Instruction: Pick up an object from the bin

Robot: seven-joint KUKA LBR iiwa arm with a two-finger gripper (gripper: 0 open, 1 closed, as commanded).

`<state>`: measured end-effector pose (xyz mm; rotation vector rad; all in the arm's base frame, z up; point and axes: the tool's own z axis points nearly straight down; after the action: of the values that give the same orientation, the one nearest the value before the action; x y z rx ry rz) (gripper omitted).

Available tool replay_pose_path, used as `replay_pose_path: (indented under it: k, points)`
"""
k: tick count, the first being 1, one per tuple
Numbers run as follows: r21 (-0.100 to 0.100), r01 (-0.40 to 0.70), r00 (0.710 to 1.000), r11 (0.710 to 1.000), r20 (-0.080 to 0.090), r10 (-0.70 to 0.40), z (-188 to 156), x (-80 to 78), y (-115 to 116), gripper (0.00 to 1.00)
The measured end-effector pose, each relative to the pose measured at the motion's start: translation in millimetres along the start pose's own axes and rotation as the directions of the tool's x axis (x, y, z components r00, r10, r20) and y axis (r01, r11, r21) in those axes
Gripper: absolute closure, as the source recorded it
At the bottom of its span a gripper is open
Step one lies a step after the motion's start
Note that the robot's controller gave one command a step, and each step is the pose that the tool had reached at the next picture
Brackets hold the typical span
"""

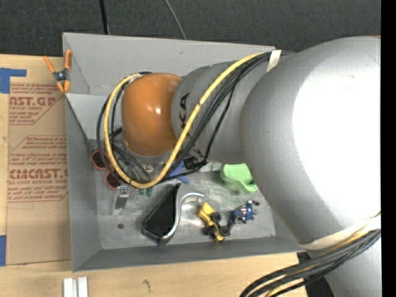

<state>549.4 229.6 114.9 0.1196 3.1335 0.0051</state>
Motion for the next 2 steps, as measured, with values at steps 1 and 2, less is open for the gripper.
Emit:
replay_pose_path:
  k: [1, 2]
  points:
    - [0.006, -0.073, 0.997, 0.997, -0.012, 0.073, 15.5, 4.4, 3.3, 0.00]
    - [0.003, -0.277, 0.961, 0.961, -0.003, 0.277, 6.0, -11.4, 12.8, 0.00]
